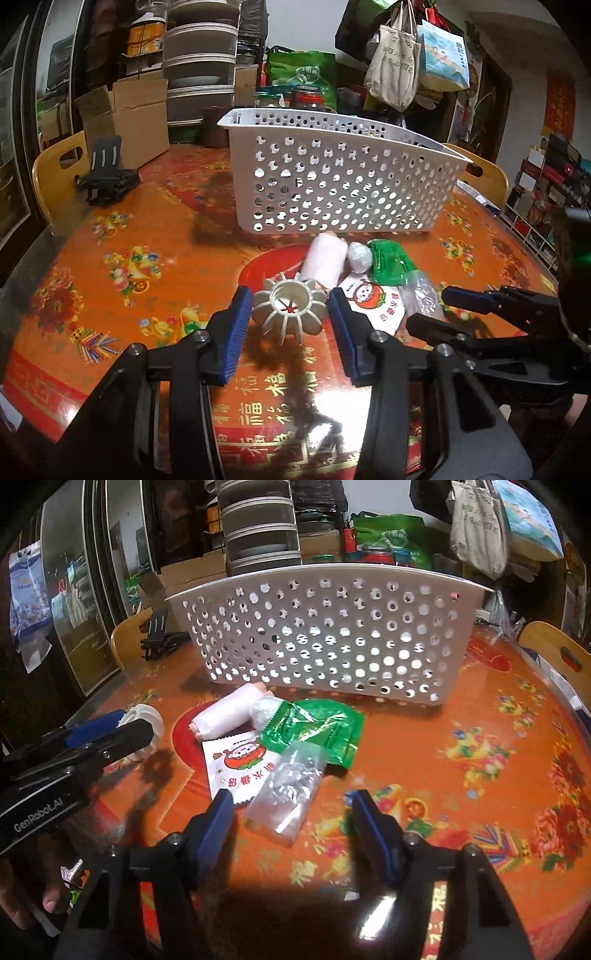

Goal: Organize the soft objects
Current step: 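Grasp the clear plastic bag with the right gripper while the left gripper lifts its piece toward the basket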

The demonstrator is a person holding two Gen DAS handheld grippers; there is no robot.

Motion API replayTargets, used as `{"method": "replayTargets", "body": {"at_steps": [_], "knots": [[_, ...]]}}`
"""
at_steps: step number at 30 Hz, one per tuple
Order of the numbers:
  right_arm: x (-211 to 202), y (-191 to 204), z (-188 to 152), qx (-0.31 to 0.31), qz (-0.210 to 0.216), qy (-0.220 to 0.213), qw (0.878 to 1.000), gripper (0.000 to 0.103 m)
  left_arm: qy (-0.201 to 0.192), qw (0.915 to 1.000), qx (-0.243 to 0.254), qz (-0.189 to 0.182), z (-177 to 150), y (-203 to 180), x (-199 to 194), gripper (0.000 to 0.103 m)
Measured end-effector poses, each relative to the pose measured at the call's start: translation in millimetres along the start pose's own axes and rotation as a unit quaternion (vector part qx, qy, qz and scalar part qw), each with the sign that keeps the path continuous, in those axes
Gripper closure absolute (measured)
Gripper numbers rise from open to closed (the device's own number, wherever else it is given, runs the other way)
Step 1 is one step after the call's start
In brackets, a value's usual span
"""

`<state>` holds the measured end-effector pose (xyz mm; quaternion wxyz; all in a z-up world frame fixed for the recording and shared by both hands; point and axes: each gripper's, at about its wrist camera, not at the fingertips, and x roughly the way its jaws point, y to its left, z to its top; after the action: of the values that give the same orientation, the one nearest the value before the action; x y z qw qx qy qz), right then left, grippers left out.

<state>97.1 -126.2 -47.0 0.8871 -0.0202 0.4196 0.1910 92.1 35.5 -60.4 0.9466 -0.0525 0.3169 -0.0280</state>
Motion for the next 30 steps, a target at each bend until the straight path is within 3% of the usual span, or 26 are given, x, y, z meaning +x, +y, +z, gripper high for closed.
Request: {"method": "replayTargets", "body": {"at_steps": [8,30], "knots": [[5,6,2,-0.015,-0.023,0.002,1.000,0.066,0.001,1.0000,-0.002,0.000,0,-2,1,0.062],[-49,-26,14,-0.011,-0.067,-0.057,0.996,0.071,-0.007,0.9998,0.020,-0.006,17,-16,-6,0.062]]}}
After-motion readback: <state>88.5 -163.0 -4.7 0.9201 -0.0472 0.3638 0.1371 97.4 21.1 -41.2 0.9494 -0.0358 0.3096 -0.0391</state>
